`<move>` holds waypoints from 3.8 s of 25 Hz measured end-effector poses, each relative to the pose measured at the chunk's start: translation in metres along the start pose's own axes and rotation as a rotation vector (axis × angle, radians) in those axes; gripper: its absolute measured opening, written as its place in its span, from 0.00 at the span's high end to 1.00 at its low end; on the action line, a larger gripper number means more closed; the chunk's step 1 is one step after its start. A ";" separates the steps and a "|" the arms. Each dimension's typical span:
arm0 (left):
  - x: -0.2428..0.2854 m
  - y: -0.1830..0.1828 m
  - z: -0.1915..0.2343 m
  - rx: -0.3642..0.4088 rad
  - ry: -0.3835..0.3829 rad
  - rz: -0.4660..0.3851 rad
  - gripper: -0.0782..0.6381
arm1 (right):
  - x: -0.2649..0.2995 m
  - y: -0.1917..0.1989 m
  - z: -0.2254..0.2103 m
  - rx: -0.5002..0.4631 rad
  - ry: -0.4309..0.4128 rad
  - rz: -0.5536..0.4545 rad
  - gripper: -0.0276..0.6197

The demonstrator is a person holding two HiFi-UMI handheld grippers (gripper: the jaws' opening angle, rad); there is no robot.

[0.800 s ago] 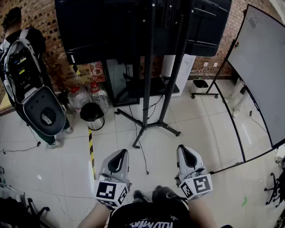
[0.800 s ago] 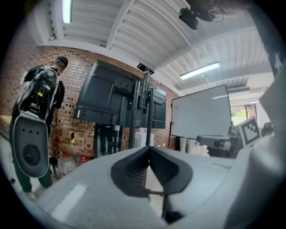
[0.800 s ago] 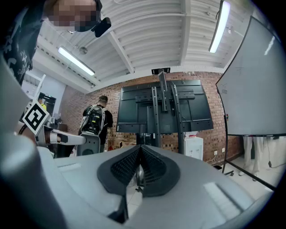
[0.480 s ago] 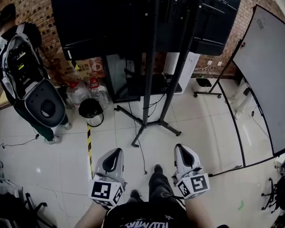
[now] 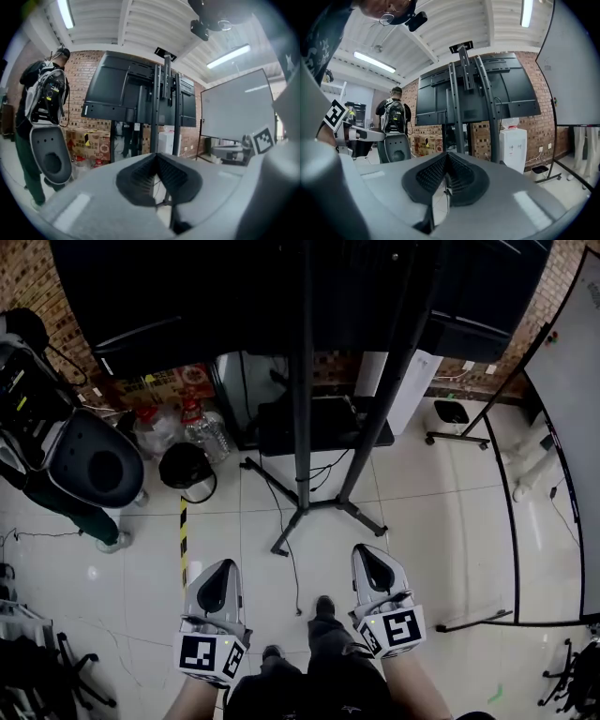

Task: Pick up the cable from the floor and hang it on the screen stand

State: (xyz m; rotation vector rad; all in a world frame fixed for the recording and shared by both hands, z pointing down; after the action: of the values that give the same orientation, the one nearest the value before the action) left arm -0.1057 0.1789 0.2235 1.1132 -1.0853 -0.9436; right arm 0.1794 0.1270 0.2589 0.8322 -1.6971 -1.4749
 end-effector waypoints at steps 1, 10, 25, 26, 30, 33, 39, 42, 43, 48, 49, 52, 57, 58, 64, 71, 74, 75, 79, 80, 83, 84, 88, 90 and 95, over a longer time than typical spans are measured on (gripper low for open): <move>0.008 0.003 -0.005 -0.007 -0.006 0.012 0.88 | 0.006 0.005 -0.009 0.005 -0.011 0.009 0.95; 0.061 0.039 -0.008 0.038 -0.108 0.096 0.88 | 0.066 0.083 -0.038 0.059 -0.084 0.137 0.95; 0.123 0.230 0.071 -0.011 -0.015 0.253 0.88 | 0.135 0.316 0.000 0.040 -0.074 0.462 0.94; 0.125 0.248 0.075 -0.014 -0.009 0.270 0.88 | 0.139 0.333 0.001 0.037 -0.077 0.480 0.94; 0.138 0.312 0.089 -0.028 -0.007 0.322 0.88 | 0.157 0.396 0.003 0.057 -0.080 0.538 0.92; 0.144 0.359 0.097 -0.055 -0.009 0.369 0.88 | 0.165 0.431 0.003 0.071 -0.076 0.566 0.91; 0.142 0.433 0.105 -0.104 -0.012 0.446 0.88 | 0.169 0.495 0.008 0.134 -0.104 0.673 0.86; 0.142 0.458 0.109 -0.111 0.004 0.482 0.88 | 0.175 0.532 0.015 0.134 -0.140 0.731 0.86; 0.143 0.466 0.110 -0.113 0.014 0.490 0.88 | 0.178 0.546 0.017 0.130 -0.156 0.757 0.86; 0.151 0.500 0.120 -0.130 0.035 0.504 0.88 | 0.196 0.609 0.022 0.187 -0.241 0.887 0.83; 0.155 0.506 0.122 -0.128 0.035 0.501 0.88 | 0.199 0.620 0.023 0.199 -0.255 0.905 0.83; 0.168 0.521 0.129 -0.108 0.054 0.503 0.88 | 0.206 0.645 0.025 0.217 -0.264 0.944 0.83; 0.186 0.540 0.135 -0.117 0.068 0.508 0.88 | 0.211 0.679 0.023 0.218 -0.228 0.996 0.82; 0.188 0.545 0.135 -0.119 0.067 0.513 0.88 | 0.211 0.686 0.023 0.218 -0.231 1.012 0.81; 0.195 0.565 0.134 -0.129 0.103 0.535 0.88 | 0.210 0.723 0.026 0.217 -0.247 1.117 0.78; 0.208 0.581 0.135 -0.127 0.124 0.533 0.88 | 0.211 0.746 0.029 0.255 -0.255 1.160 0.78; 0.212 0.580 0.133 -0.144 0.133 0.542 0.88 | 0.214 0.751 0.032 0.234 -0.271 1.191 0.87; 0.212 0.580 0.132 -0.144 0.135 0.545 0.88 | 0.214 0.751 0.032 0.240 -0.275 1.195 0.89; 0.211 0.573 0.132 -0.133 0.152 0.565 0.88 | 0.214 0.743 0.032 0.324 -0.265 1.152 0.93; 0.209 0.569 0.132 -0.126 0.148 0.559 0.88 | 0.213 0.738 0.032 0.332 -0.268 1.141 0.93; 0.201 0.551 0.129 -0.115 0.138 0.529 0.88 | 0.208 0.715 0.026 0.339 -0.274 1.120 0.93; 0.198 0.544 0.127 -0.113 0.139 0.528 0.88 | 0.206 0.703 0.024 0.344 -0.273 1.107 0.93; 0.180 0.511 0.117 -0.128 0.118 0.538 0.88 | 0.204 0.640 0.024 0.353 -0.295 1.019 0.93; 0.175 0.492 0.111 -0.144 0.107 0.541 0.88 | 0.207 0.608 0.027 0.331 -0.321 0.979 0.93; 0.164 0.443 0.098 -0.164 0.086 0.518 0.88 | 0.208 0.538 0.036 0.303 -0.364 0.909 0.93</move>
State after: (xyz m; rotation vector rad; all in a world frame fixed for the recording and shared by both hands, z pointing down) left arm -0.1439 0.0897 0.6958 0.6810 -1.1287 -0.5548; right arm 0.0338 0.0423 0.8118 -0.1313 -2.1758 -0.7625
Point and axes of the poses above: the fingertips, and each gripper's own axes: x forward along the fingers, z to its left, y out of its underside, the point moved 10 cm from there along -x, backward along the fingers, and after that the axes turned 1 degree about -y, right-handed, at the moved point
